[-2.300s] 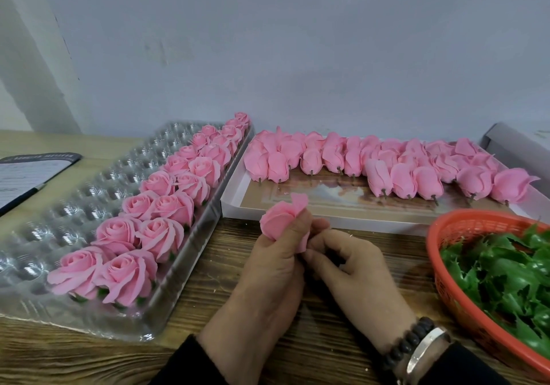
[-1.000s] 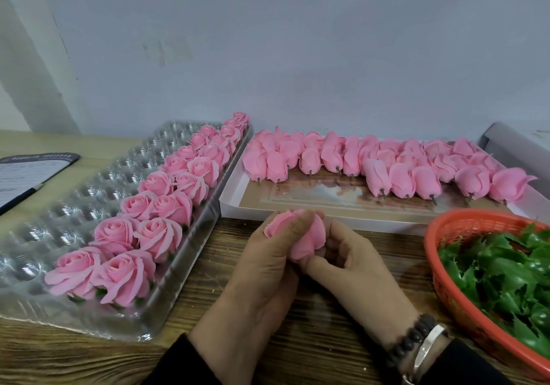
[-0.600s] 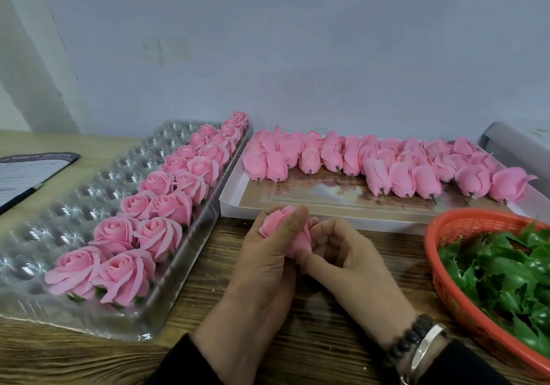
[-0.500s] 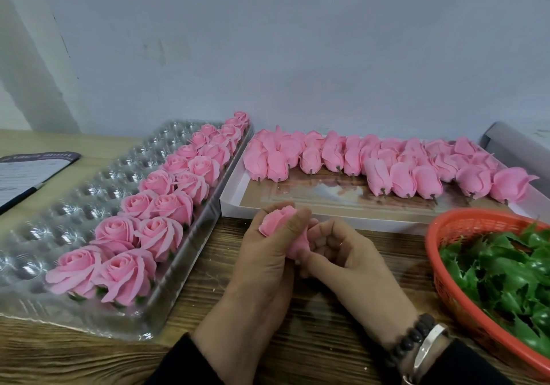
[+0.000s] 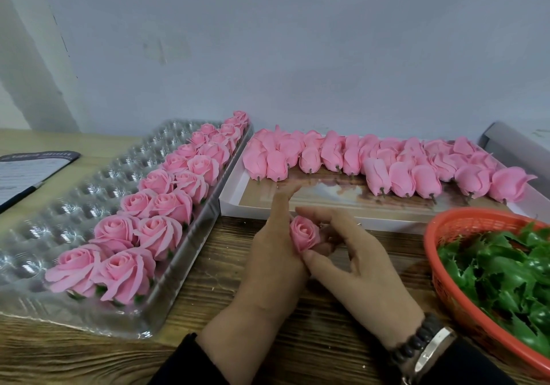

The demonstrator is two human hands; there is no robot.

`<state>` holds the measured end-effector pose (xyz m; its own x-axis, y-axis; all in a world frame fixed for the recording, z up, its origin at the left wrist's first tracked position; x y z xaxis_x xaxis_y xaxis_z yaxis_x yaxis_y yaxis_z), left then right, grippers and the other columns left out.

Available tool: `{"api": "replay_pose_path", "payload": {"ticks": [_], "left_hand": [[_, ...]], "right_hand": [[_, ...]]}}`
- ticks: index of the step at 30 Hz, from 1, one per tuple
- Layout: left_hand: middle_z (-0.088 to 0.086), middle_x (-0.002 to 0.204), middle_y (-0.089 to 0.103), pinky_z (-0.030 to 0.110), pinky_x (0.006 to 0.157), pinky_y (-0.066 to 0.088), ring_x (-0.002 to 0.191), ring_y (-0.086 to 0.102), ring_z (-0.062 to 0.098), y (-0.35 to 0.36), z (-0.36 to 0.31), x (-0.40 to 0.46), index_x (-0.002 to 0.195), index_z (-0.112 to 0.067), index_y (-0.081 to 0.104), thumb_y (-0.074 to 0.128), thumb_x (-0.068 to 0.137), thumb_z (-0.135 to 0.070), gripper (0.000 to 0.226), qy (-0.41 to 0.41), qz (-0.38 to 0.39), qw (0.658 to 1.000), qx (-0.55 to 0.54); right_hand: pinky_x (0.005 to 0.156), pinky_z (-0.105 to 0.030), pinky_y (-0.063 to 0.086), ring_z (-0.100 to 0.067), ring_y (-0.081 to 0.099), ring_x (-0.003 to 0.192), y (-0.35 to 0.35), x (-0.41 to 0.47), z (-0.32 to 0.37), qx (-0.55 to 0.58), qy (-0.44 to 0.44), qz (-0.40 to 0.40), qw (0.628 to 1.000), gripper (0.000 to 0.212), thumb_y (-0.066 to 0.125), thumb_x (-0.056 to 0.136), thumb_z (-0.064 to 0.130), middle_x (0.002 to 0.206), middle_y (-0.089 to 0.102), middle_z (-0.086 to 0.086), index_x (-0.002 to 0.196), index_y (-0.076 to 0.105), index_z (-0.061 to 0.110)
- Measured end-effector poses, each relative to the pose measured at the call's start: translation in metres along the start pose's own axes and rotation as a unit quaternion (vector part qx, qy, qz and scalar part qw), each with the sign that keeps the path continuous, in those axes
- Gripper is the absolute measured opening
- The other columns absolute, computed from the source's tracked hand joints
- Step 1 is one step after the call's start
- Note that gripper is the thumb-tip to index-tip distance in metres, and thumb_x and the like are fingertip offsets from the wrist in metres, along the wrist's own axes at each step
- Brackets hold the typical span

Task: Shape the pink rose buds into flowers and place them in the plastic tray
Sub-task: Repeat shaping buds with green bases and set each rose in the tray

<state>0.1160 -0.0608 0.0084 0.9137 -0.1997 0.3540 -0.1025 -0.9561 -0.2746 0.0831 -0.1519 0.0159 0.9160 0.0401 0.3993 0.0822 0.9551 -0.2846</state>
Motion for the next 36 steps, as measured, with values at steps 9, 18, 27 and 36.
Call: {"api": "replay_pose_path", "payload": {"ticks": [9,18,27,36], "left_hand": [[-0.002,0.102,0.060,0.012,0.076,0.046,0.087,0.062,0.005,0.012,-0.001,-0.004,0.125,-0.056,0.023,0.071,0.071,0.005,0.094,-0.005,0.068,0.997,-0.036],[-0.005,0.094,0.062,0.009,0.065,0.046,0.074,0.061,-0.006,0.018,0.007,-0.005,0.120,-0.017,0.045,0.069,0.072,0.010,0.060,-0.082,0.118,0.985,-0.098],[-0.006,0.058,0.066,0.012,0.047,0.043,0.051,0.058,-0.001,0.012,0.008,-0.002,0.084,-0.008,0.068,0.067,0.079,0.001,0.010,-0.099,0.099,0.980,-0.144],[0.007,0.063,0.062,0.020,0.053,0.049,0.057,0.059,0.013,0.001,0.022,-0.002,0.073,-0.007,0.060,0.068,0.063,-0.016,0.016,-0.172,-0.054,0.908,-0.378]], "right_hand": [[0.069,-0.014,0.046,-0.012,0.062,0.085,-0.006,0.002,-0.011,0.016,0.016,-0.018,1.000,0.034,0.060,0.070,-0.001,0.087,0.066,0.003,0.087,0.066,0.028],[0.072,-0.022,0.046,-0.010,0.059,0.080,-0.012,0.003,-0.003,-0.034,-0.013,-0.035,0.999,0.018,0.054,0.065,0.014,0.079,0.063,0.006,0.077,0.063,0.024],[0.078,-0.011,0.044,-0.007,0.058,0.091,-0.006,-0.005,0.013,-0.062,-0.088,-0.033,0.994,0.039,0.046,0.073,0.023,0.097,0.058,0.012,0.109,0.053,0.035],[0.076,-0.008,0.043,0.000,0.059,0.083,-0.001,-0.001,-0.014,0.000,0.024,-0.072,0.997,0.044,0.057,0.069,-0.013,0.088,0.061,0.008,0.088,0.050,0.026]]}}
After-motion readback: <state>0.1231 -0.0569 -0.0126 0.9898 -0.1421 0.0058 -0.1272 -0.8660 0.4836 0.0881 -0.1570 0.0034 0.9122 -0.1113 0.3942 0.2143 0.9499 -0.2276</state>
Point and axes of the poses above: each hand's wrist, its own x-axis towards the middle knuckle, its own y-axis out of the palm, z = x × y, the point moved 7 cm from there along x, towards the middle knuckle
